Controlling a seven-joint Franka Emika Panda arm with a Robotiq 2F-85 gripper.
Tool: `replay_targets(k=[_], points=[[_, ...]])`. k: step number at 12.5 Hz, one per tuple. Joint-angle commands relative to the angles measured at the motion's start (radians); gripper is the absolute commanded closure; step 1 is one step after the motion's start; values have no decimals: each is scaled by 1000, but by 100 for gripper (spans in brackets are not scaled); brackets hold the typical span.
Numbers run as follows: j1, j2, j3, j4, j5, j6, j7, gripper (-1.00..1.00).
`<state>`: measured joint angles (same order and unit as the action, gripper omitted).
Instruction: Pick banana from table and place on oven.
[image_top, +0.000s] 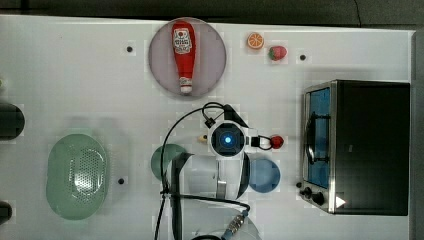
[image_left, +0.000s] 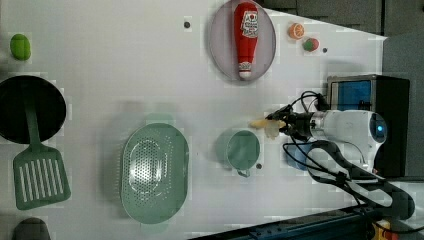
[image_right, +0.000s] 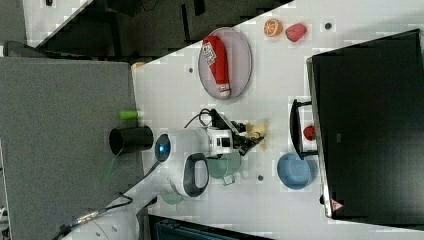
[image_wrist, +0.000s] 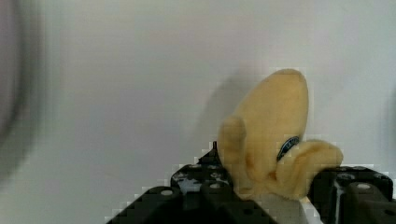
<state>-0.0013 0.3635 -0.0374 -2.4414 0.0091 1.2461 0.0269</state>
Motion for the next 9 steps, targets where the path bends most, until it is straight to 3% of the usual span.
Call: replay_targets(k=[1, 5, 9], points=[[-10, -22, 0, -11, -29, -3, -11, 43], [-10, -153, 1, -4, -29, -46, -7, 43], [-12, -443, 0, 90, -29, -469, -7, 43]])
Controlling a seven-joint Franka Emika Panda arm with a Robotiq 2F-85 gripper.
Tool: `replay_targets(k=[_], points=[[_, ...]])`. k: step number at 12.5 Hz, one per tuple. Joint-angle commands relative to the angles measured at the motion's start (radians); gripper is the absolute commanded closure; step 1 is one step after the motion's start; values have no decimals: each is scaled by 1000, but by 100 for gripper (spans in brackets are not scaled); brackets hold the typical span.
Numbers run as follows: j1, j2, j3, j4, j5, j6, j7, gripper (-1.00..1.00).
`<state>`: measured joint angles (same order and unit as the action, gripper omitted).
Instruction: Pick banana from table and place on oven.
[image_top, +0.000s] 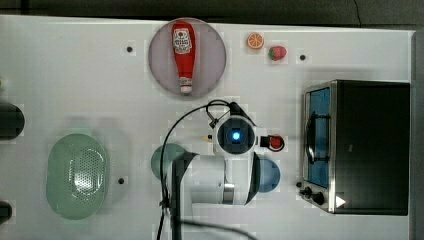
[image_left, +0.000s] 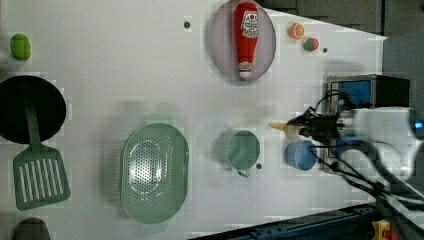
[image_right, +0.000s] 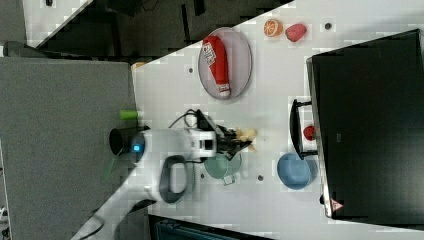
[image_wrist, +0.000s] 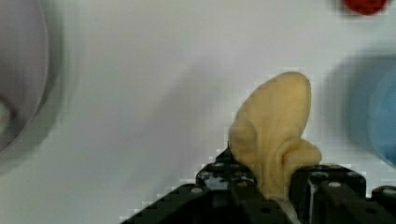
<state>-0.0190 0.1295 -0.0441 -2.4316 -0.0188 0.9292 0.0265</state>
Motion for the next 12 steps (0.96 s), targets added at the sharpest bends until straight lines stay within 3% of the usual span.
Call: replay_targets(k=[1, 4, 6, 9, 12], points=[[6, -267, 3, 126, -1, -270, -6, 43], [2, -368, -30, 281, -2, -586, -7, 43], [-6, -373, -72, 378, -10, -691, -24, 43], [-26, -340, -178, 459, -17, -735, -86, 43], [-37, -268, -320, 478, -55, -676, -300, 43]])
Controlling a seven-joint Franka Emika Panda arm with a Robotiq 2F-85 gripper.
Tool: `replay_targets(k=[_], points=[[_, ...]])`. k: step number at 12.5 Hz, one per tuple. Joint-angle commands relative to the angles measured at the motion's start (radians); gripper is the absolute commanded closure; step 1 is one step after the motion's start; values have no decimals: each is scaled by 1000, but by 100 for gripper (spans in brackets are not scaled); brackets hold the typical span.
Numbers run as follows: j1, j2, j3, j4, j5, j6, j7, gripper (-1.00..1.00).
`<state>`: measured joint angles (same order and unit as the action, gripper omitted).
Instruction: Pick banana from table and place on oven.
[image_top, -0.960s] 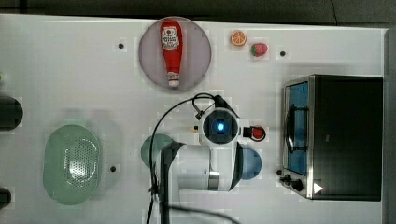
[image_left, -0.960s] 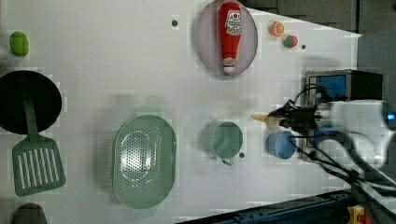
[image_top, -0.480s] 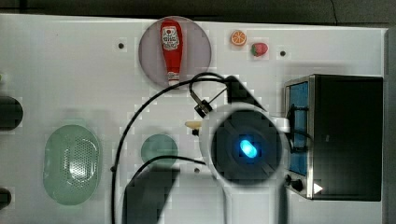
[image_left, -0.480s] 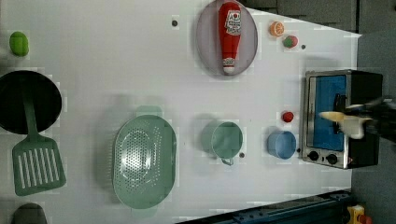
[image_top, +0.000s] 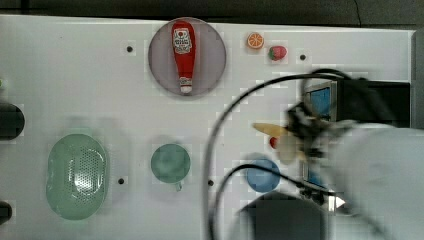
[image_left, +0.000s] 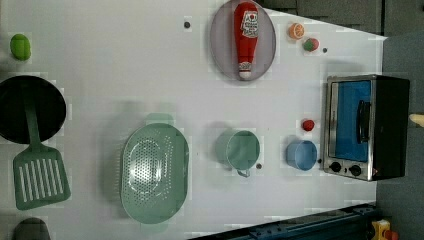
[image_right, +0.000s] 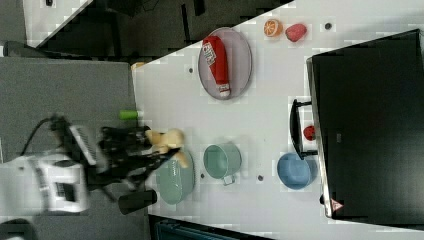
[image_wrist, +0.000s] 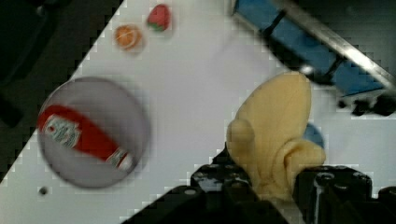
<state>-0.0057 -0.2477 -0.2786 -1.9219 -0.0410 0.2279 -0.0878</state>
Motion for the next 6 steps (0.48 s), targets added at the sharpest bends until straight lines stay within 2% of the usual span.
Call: replay_targets(k=[1, 4, 6], points=[[-51, 142, -135, -31, -33, 78, -272, 43], [-55, 263, -262, -28, -32, 262, -519, 43], [-56, 345, -310, -7, -31, 321, -618, 43]])
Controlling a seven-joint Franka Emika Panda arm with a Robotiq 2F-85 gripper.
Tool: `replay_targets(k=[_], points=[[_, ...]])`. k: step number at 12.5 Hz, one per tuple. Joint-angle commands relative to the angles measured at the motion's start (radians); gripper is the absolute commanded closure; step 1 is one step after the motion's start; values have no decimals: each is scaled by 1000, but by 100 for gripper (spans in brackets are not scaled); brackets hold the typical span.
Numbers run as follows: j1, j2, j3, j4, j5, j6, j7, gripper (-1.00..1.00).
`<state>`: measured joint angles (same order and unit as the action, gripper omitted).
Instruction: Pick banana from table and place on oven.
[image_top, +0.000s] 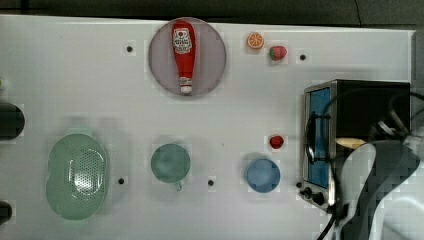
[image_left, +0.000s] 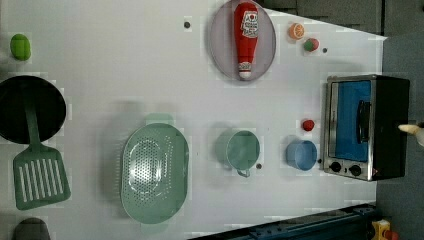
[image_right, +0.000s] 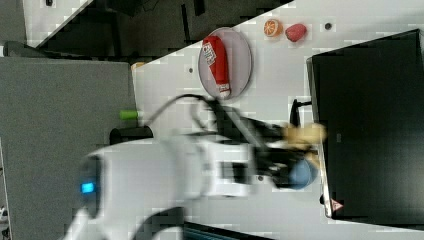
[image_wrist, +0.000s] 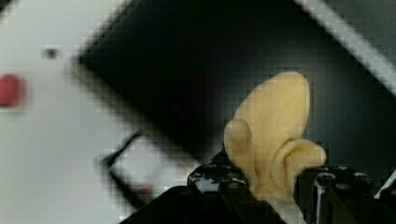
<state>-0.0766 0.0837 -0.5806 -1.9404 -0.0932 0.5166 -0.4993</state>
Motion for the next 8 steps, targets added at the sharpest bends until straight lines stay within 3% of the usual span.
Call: replay_targets(k=[1, 3, 8], points=[[14, 47, -20, 28, 27, 42, -246, 43], [9, 97, -32, 46, 43, 41, -316, 33], [1, 121, -33, 49, 54, 60, -345, -77]])
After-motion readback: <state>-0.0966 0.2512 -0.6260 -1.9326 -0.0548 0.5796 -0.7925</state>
